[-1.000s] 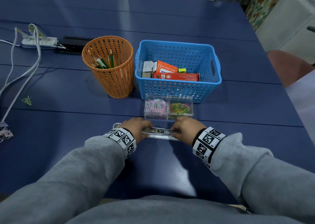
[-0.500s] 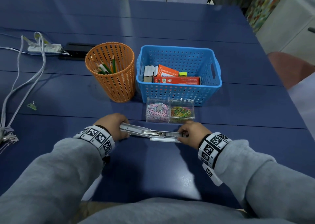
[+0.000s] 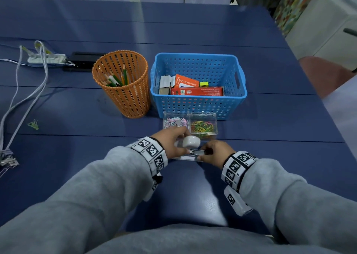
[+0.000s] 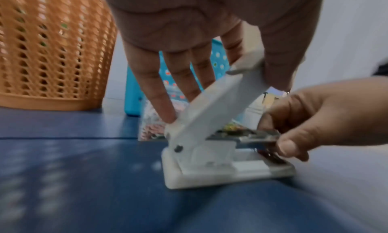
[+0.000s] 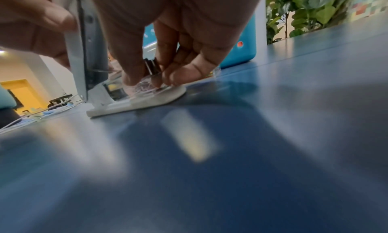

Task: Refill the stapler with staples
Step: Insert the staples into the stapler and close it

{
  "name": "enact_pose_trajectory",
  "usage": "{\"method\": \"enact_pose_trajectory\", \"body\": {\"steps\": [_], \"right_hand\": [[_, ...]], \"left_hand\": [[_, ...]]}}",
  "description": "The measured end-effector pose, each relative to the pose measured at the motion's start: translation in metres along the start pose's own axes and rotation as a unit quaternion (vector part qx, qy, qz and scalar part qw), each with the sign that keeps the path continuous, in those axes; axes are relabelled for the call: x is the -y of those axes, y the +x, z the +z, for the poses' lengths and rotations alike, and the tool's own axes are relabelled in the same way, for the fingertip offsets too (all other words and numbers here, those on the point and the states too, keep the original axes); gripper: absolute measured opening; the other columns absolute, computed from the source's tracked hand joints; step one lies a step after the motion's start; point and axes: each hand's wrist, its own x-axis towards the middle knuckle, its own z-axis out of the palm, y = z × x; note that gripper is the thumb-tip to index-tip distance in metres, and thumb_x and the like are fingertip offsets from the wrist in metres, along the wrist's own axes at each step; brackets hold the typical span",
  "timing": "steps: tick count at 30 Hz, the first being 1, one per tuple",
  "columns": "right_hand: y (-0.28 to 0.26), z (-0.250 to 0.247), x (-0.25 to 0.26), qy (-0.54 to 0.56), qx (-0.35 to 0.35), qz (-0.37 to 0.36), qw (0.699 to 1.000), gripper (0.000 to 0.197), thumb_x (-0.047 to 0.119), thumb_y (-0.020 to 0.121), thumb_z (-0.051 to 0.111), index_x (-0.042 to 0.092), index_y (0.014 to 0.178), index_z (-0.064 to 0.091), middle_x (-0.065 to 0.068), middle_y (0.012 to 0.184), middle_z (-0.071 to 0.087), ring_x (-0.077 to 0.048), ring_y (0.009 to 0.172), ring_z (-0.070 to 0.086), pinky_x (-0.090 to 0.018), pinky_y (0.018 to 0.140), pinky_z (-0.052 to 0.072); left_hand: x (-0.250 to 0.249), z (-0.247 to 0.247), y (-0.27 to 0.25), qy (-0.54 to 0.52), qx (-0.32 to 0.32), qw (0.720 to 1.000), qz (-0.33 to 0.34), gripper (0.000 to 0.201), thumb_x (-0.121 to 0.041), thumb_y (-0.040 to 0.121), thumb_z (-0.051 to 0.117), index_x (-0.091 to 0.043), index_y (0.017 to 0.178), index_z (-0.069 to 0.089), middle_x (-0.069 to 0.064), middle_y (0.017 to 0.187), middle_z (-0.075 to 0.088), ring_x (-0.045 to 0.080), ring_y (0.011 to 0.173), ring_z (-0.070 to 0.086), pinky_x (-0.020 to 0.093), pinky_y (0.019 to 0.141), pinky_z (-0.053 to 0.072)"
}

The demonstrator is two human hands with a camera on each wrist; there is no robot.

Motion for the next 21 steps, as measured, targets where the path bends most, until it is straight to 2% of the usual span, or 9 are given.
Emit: {"method": "enact_pose_trajectory", "body": {"steps": [3, 6, 9, 13, 17, 21], "right_hand": [[0.001, 0.004, -0.005, 0.011, -0.012, -0.002, 1.0, 0.041, 0.034, 0.073, 0.073, 0.012, 0.105, 0.062, -0.006, 0.097, 0.059, -0.024, 0.093, 0.058, -0.025, 0.074, 0.04], [-0.001, 0.006, -0.013, 0.036, -0.025, 0.003, 0.999, 0.044, 0.028, 0.069, 0.076, 0.012, 0.107, 0.059, -0.005, 0.105, 0.054, -0.023, 0.1, 0.055, -0.026, 0.082, 0.041], [-0.005, 0.006, -0.018, 0.064, -0.019, 0.006, 0.998, 0.048, 0.028, 0.065, 0.079, 0.014, 0.105, 0.056, 0.0, 0.101, 0.05, -0.017, 0.093, 0.053, -0.024, 0.08, 0.041], [-0.005, 0.006, -0.019, 0.094, 0.011, 0.008, 0.995, 0.05, 0.035, 0.066, 0.078, 0.015, 0.109, 0.059, 0.0, 0.102, 0.054, -0.013, 0.089, 0.053, -0.023, 0.079, 0.041], [-0.007, 0.007, -0.018, 0.098, 0.003, 0.002, 0.995, 0.046, 0.044, 0.073, 0.07, 0.015, 0.108, 0.061, -0.003, 0.103, 0.056, -0.014, 0.087, 0.054, -0.025, 0.077, 0.04], [-0.005, 0.014, -0.02, 0.115, -0.011, 0.014, 0.993, 0.04, 0.051, 0.079, 0.057, 0.017, 0.1, 0.062, -0.008, 0.109, 0.06, -0.016, 0.091, 0.056, -0.026, 0.081, 0.042]], "left_hand": [[-0.004, 0.013, 0.008, 0.043, 0.024, 0.999, -0.01, 0.04, -0.031, 0.077, 0.07, -0.025, 0.112, 0.051, 0.007, 0.115, 0.058, 0.027, 0.106, 0.056, 0.043, 0.095, 0.049], [-0.006, 0.019, 0.014, 0.106, 0.039, 0.993, -0.019, 0.04, -0.033, 0.078, 0.068, -0.027, 0.112, 0.049, 0.008, 0.117, 0.057, 0.03, 0.108, 0.054, 0.045, 0.095, 0.048], [-0.008, 0.025, 0.017, 0.15, 0.055, 0.987, -0.021, 0.036, -0.031, 0.079, 0.066, -0.025, 0.109, 0.048, 0.008, 0.115, 0.058, 0.031, 0.108, 0.054, 0.046, 0.093, 0.049], [-0.01, 0.032, 0.019, 0.144, 0.073, 0.986, -0.033, 0.031, -0.021, 0.081, 0.063, -0.02, 0.108, 0.048, 0.011, 0.113, 0.062, 0.032, 0.103, 0.058, 0.041, 0.087, 0.05], [-0.004, 0.039, 0.021, 0.178, 0.1, 0.978, -0.049, 0.046, -0.014, 0.08, 0.064, -0.017, 0.122, 0.046, 0.015, 0.128, 0.051, 0.036, 0.12, 0.047, 0.047, 0.099, 0.045], [-0.002, 0.038, 0.022, 0.197, 0.108, 0.973, -0.05, 0.044, -0.015, 0.08, 0.066, -0.013, 0.12, 0.047, 0.016, 0.13, 0.05, 0.036, 0.122, 0.044, 0.049, 0.1, 0.045]]}}
